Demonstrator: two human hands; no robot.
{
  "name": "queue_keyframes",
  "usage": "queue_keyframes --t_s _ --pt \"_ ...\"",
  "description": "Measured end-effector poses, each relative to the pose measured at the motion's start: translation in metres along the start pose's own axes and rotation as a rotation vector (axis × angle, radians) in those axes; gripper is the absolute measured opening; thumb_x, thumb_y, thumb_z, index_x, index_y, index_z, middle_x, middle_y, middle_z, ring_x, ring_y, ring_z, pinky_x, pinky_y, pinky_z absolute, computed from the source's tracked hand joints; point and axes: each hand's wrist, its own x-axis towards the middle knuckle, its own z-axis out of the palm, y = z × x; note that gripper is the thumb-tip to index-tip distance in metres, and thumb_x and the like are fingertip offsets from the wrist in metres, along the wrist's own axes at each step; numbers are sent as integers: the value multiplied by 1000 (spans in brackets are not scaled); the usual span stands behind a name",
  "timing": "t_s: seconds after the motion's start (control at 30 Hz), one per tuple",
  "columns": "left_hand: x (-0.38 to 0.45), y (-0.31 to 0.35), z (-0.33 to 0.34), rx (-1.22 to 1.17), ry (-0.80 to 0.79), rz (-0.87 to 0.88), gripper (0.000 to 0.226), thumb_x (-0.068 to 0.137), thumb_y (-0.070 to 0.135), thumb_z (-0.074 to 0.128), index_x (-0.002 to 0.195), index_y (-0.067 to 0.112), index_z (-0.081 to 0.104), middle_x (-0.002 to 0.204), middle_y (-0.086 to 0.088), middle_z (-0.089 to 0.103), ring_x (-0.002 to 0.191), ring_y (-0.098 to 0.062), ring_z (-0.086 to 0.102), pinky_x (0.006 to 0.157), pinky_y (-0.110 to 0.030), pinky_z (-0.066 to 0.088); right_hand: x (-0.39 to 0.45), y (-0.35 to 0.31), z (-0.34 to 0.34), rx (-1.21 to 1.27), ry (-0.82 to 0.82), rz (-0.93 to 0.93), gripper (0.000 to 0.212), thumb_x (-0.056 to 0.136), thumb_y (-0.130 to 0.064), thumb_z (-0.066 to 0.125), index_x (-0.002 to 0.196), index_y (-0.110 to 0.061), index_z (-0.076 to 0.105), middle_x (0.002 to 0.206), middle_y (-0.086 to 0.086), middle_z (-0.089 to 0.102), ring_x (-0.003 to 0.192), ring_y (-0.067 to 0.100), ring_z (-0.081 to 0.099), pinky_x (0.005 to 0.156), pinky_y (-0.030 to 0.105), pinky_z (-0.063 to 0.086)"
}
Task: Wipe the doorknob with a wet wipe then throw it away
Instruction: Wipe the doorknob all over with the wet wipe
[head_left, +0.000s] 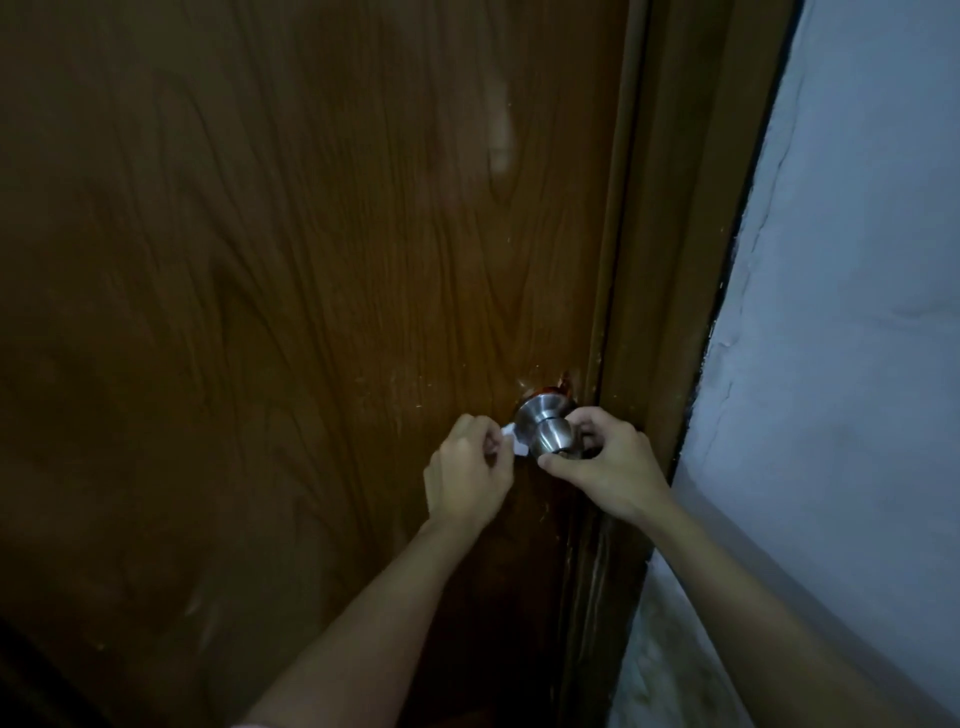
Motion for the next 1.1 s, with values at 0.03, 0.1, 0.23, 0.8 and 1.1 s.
queue_keyframes --t_s 0.03,0.1,0.23,0.8,1.1 --pt "3 -1 -5 -22 55 51 10 87 25 58 83 15 59 82 9 50 61 -2 44 52 -9 29 0 0 0 1 2 -4 30 68 -21 76 94 -20 60 91 -5 66 76 -1 54 64 10 41" --pt "13 2 -13 -30 119 162 11 86 25 59 84 14 60 83 9 51 60 -4 46 51 -9 31 0 1 2 10 4 -4 30 69 -20 76 94 -20 60 92 -3 67 76 0 56 63 9 41" --pt "31 27 -12 29 95 398 14 86 27 58 86 14 62 83 2 63 60 -9 54 49 -21 45 0 4 3 19 0 -15 33 68 -22 77 96 -20 59 91 -3 67 78 2 58 60 7 42" --pt "32 23 -11 199 -66 426 22 91 25 52 104 14 66 99 -4 67 82 -22 66 65 -31 53 2 8 3 9 32 -31 36 65 -23 77 97 -25 59 86 -9 66 75 -4 58 59 8 44" --pt "1 19 7 130 -160 -106 15 91 22 53 95 16 66 91 0 68 79 -15 62 67 -28 49 1 10 5 57 24 -31 39 65 -24 78 98 -22 59 90 -12 64 83 -1 57 63 12 40"
